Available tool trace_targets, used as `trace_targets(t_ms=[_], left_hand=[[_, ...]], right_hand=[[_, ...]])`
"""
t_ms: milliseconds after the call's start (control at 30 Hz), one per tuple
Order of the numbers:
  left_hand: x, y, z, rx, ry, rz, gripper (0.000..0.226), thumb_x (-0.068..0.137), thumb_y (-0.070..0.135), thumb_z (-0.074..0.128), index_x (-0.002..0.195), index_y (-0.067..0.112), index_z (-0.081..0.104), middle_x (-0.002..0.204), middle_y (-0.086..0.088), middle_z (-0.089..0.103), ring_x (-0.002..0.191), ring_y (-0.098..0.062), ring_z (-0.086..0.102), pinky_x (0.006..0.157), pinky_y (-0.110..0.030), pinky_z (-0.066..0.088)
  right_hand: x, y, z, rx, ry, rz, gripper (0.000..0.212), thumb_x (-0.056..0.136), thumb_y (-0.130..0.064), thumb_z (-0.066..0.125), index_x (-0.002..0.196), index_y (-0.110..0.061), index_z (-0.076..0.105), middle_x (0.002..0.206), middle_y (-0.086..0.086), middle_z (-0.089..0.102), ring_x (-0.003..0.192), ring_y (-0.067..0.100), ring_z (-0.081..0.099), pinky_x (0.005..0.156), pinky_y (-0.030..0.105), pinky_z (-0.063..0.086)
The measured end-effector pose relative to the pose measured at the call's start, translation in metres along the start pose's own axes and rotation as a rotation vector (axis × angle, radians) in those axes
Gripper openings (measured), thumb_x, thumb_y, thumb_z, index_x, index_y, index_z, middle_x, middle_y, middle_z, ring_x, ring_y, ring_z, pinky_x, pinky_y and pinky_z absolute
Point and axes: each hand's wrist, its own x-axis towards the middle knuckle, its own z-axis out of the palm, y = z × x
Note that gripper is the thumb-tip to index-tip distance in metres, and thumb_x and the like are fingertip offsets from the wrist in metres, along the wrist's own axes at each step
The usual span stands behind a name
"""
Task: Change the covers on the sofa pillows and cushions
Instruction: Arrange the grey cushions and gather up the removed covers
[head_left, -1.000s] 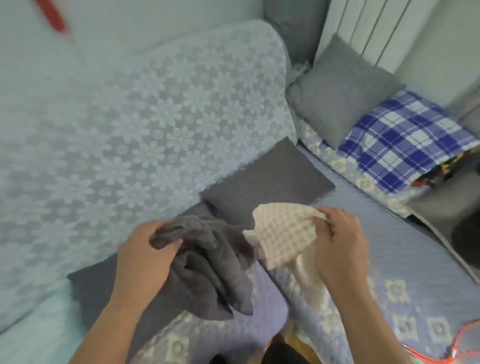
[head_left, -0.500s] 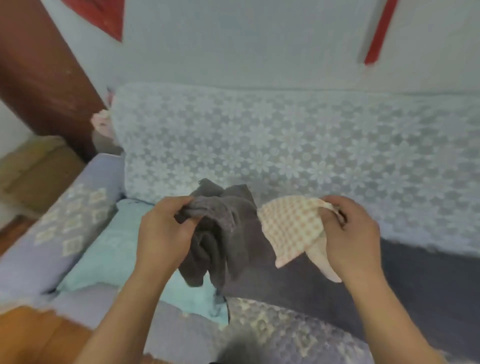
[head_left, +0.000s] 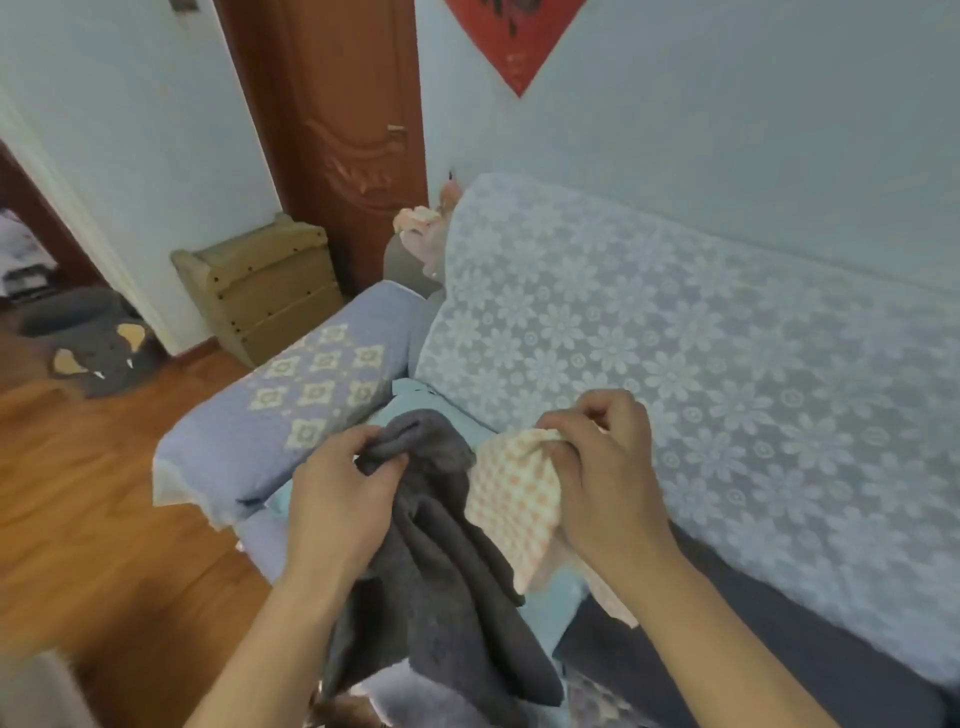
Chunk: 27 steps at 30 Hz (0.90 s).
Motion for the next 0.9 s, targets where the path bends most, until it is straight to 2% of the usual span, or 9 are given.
trace_targets(t_ms=[67, 167, 233, 333, 433, 533, 633, 800, 900], left_hand=[[0.041, -0.034, -0.036, 0.19, 0.029, 0.066, 0.018, 0.091, 0.03, 0.07, 0.108, 0.035, 0.072, 0.096, 0.015, 0.071, 0.1, -0.014, 0.06, 0.088, -0.044, 0.052], [0.122, -0.09, -0.104, 0.266, -0.019, 0.124, 0.011, 0.091, 0.028, 0.071, 0.099, 0.035, 0.068, 0.091, 0.016, 0.063, 0.098, -0.014, 0.051, 0.087, -0.045, 0.048], [0.18, -0.126, -0.16, 0.191, -0.135, 0.084, 0.01, 0.094, 0.029, 0.068, 0.094, 0.037, 0.062, 0.091, 0.017, 0.062, 0.09, -0.003, 0.056, 0.081, -0.036, 0.051], [0.244, -0.167, -0.244, 0.161, -0.093, 0.052, 0.012, 0.099, 0.031, 0.063, 0.088, 0.031, 0.057, 0.081, 0.011, 0.062, 0.078, -0.003, 0.058, 0.063, -0.02, 0.042], [0.293, -0.187, -0.322, 0.062, 0.022, 0.013, 0.013, 0.103, 0.034, 0.055, 0.091, 0.028, 0.053, 0.081, 0.007, 0.061, 0.073, -0.009, 0.059, 0.057, -0.028, 0.044], [0.346, -0.213, -0.386, 0.044, 0.124, -0.038, 0.012, 0.103, 0.039, 0.051, 0.094, 0.031, 0.053, 0.08, 0.004, 0.061, 0.07, -0.014, 0.058, 0.057, -0.035, 0.042], [0.404, -0.242, -0.447, 0.11, 0.213, -0.085, 0.019, 0.102, 0.041, 0.053, 0.091, 0.027, 0.053, 0.076, 0.002, 0.059, 0.069, -0.012, 0.055, 0.054, -0.028, 0.039], [0.501, -0.305, -0.534, 0.212, 0.274, -0.22, 0.022, 0.096, 0.044, 0.064, 0.092, 0.024, 0.058, 0.083, 0.005, 0.065, 0.076, -0.012, 0.063, 0.067, -0.036, 0.051], [0.565, -0.333, -0.576, 0.241, 0.3, -0.247, 0.019, 0.093, 0.043, 0.071, 0.096, 0.028, 0.059, 0.087, 0.013, 0.065, 0.08, -0.001, 0.061, 0.063, -0.021, 0.048]], right_hand=[[0.026, -0.034, 0.053, 0.008, -0.091, 0.008, 0.023, 0.099, -0.006, 0.049, 0.116, -0.016, 0.061, 0.129, -0.004, 0.046, 0.119, 0.007, 0.04, 0.096, 0.003, 0.027], [0.076, -0.09, 0.142, -0.062, -0.264, 0.068, 0.014, 0.105, -0.023, 0.041, 0.116, -0.026, 0.047, 0.091, -0.013, 0.056, 0.08, 0.002, 0.051, 0.067, 0.017, 0.038], [0.115, -0.137, 0.202, -0.09, -0.291, 0.105, 0.011, 0.105, -0.029, 0.035, 0.112, -0.032, 0.043, 0.08, -0.016, 0.052, 0.073, 0.002, 0.05, 0.064, 0.028, 0.038], [0.168, -0.212, 0.28, -0.028, -0.315, 0.088, 0.016, 0.104, -0.024, 0.04, 0.116, -0.029, 0.051, 0.086, -0.017, 0.052, 0.079, 0.009, 0.052, 0.068, 0.032, 0.033], [0.218, -0.291, 0.35, -0.005, -0.313, 0.023, 0.019, 0.103, -0.024, 0.043, 0.119, -0.024, 0.054, 0.091, -0.009, 0.053, 0.082, 0.016, 0.048, 0.069, 0.033, 0.031], [0.261, -0.356, 0.416, 0.045, -0.34, -0.044, 0.017, 0.105, -0.026, 0.041, 0.118, -0.025, 0.051, 0.093, -0.01, 0.049, 0.085, 0.015, 0.044, 0.07, 0.032, 0.029], [0.293, -0.402, 0.476, 0.089, -0.379, -0.085, 0.01, 0.105, -0.029, 0.038, 0.111, -0.029, 0.046, 0.087, -0.009, 0.049, 0.078, 0.016, 0.046, 0.061, 0.033, 0.031], [0.351, -0.448, 0.568, 0.15, -0.444, -0.014, 0.007, 0.105, -0.029, 0.038, 0.108, -0.031, 0.044, 0.094, -0.006, 0.057, 0.083, 0.015, 0.053, 0.061, 0.029, 0.041], [0.398, -0.472, 0.631, 0.165, -0.456, 0.039, 0.008, 0.106, -0.029, 0.037, 0.107, -0.03, 0.045, 0.097, -0.003, 0.059, 0.086, 0.017, 0.055, 0.06, 0.027, 0.041]])
